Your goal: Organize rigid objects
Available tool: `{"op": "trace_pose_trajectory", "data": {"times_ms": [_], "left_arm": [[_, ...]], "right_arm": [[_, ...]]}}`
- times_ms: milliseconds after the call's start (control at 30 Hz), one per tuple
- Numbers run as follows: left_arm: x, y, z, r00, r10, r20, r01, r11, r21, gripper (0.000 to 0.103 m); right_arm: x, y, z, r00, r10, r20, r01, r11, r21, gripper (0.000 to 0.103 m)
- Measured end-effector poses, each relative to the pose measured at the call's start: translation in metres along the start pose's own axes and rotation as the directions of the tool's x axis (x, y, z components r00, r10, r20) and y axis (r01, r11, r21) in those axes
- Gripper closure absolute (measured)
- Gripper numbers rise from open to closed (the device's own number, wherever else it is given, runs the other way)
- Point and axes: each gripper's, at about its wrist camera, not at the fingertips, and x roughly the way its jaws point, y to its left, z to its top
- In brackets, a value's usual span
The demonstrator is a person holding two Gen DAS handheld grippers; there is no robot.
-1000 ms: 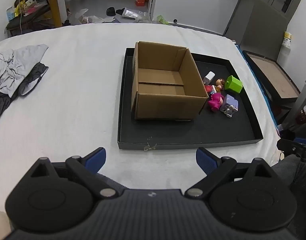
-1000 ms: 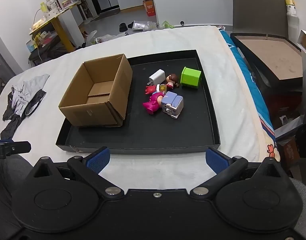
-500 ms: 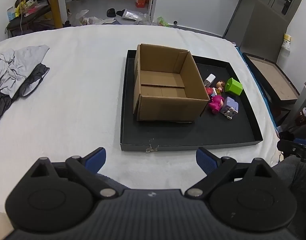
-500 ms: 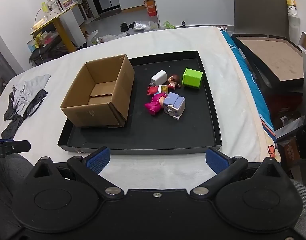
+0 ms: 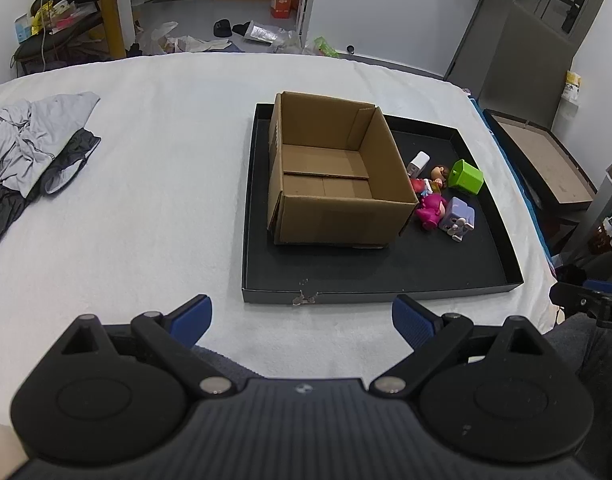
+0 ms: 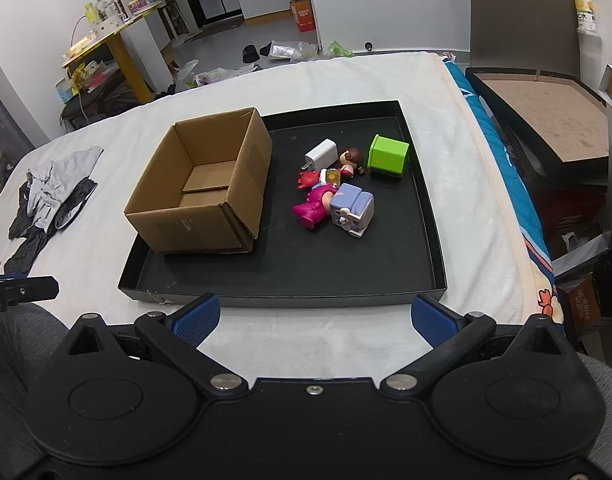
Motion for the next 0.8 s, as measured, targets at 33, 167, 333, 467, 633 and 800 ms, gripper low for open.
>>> {"op": "trace_pose_trajectory", "data": {"times_ms": [33, 167, 333, 467, 633, 800], "left_arm": [[-0.0001, -0.0002, 0.0004, 1.0, 0.001, 0.0, -0.001, 1.0, -0.001, 0.007], [-0.0006, 0.0012, -0.0007, 1.0, -0.001, 0.001, 0.001, 1.0, 0.001, 0.007], [-0.0011, 0.0012, -0.002, 1.0, -0.004, 0.0, 0.004, 1.0, 0.001, 0.007], [-0.0019, 0.0011, -0.0025, 1.0, -0.003, 0.001, 0.003, 1.0, 0.001, 0.007], [-0.0022, 0.0006, -0.0031, 1.0, -0.003, 0.001, 0.003, 1.0, 0.004, 0.007], [-0.0027, -0.0035, -0.0042, 1.0, -0.004, 0.0, 0.004, 1.0, 0.007, 0.007]], "right_arm": [[-0.001, 0.004, 0.0013, 1.0, 0.0, 0.0, 0.0, 1.0, 0.0, 0.0], [-0.0016, 0.0037, -0.0002, 1.0, 0.001, 0.002, -0.001, 1.0, 0.008, 0.0], [-0.0011, -0.0002, -0.001, 1.0, 0.002, 0.006, -0.002, 1.0, 0.013, 0.0], [-0.0044, -0.0023, -0.0006, 1.0, 0.007, 0.003, -0.007, 1.0, 0.015, 0.0], [-0.0038, -0.0035, -0.0016, 1.0, 0.011, 0.005, -0.011, 1.0, 0.016, 0.0], [-0.0027, -0.0037, -0.0026, 1.0, 0.012, 0.006, -0.012, 1.0, 0.016, 0.0]]}}
